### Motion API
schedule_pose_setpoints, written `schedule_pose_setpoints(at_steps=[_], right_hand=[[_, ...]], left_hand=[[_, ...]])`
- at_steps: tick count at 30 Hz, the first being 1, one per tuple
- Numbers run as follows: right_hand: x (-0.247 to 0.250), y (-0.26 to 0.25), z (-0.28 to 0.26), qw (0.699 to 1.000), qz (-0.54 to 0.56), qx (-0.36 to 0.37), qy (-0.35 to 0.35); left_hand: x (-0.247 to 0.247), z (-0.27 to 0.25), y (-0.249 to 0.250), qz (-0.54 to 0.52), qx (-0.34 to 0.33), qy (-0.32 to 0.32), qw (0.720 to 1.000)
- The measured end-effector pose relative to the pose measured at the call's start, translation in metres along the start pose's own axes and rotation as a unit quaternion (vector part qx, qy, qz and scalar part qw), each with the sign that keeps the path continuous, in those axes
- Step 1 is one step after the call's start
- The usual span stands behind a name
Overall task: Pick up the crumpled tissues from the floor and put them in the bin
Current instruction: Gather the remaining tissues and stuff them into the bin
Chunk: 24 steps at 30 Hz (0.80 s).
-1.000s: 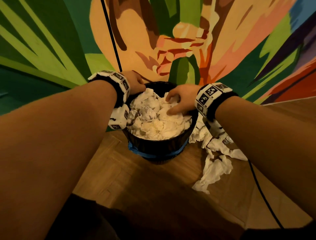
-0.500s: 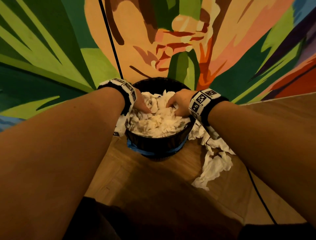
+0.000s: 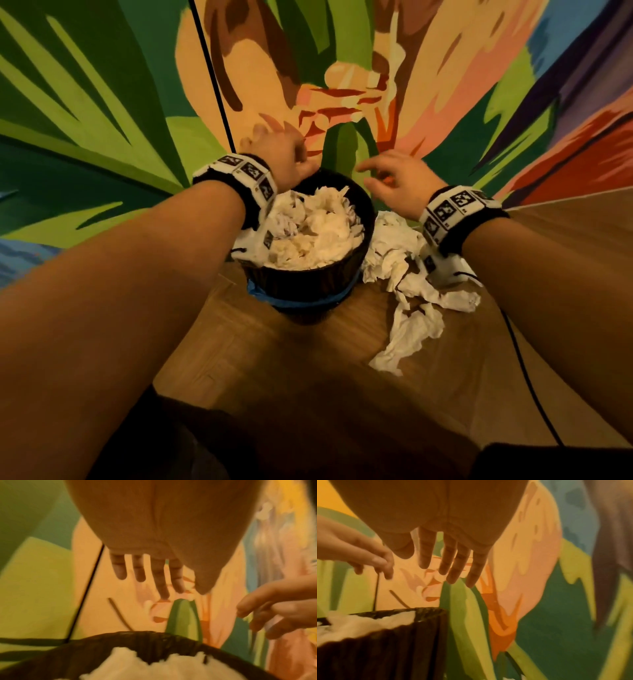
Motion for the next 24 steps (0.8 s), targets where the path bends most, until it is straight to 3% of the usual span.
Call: schedule_pose_setpoints(at_steps=[2,4,7,10,16,20,24], right_hand=[[0.004,0.024,-0.016,0.999,-0.011,-0.051,0.017],[0.002,0.050,-0.035,0.994,-0.028,-0.106,0.012],[-0.013,0.084,-0.067,0.983,-0.055,-0.173,-0.039],[-0.034,0.110,-0.099,0.965,-0.078,-0.226,-0.104],[-0.089,0.136,-0.156,0.918,-0.073,-0.316,-0.229],[-0.132,0.138,-0.185,0.881,-0.007,-0.375,-0.288],[-0.173,0.133,-0.209,0.841,0.040,-0.407,-0.354]], left_hand=[[0.002,-0.003,0.038,-0.066,-0.066,0.054,0.994],[-0.003,-0.010,0.082,-0.136,-0.143,0.053,0.979],[-0.031,-0.027,0.139,-0.196,-0.225,-0.011,0.954],[-0.080,-0.042,0.171,-0.190,-0.252,-0.104,0.943],[-0.197,-0.073,0.160,-0.148,-0.129,-0.283,0.939],[-0.263,-0.107,0.143,-0.110,-0.048,-0.343,0.932],[-0.307,-0.136,0.136,-0.134,0.062,-0.412,0.899]])
Point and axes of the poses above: each hand's wrist, its own z-axis towards the middle knuckle, its own x-axis out of the back of the hand, y = z × x, the point moved 2 cm from there along z, towards the middle knuckle, and after that the axes turned 1 degree about -z, right-handed, at the moved point
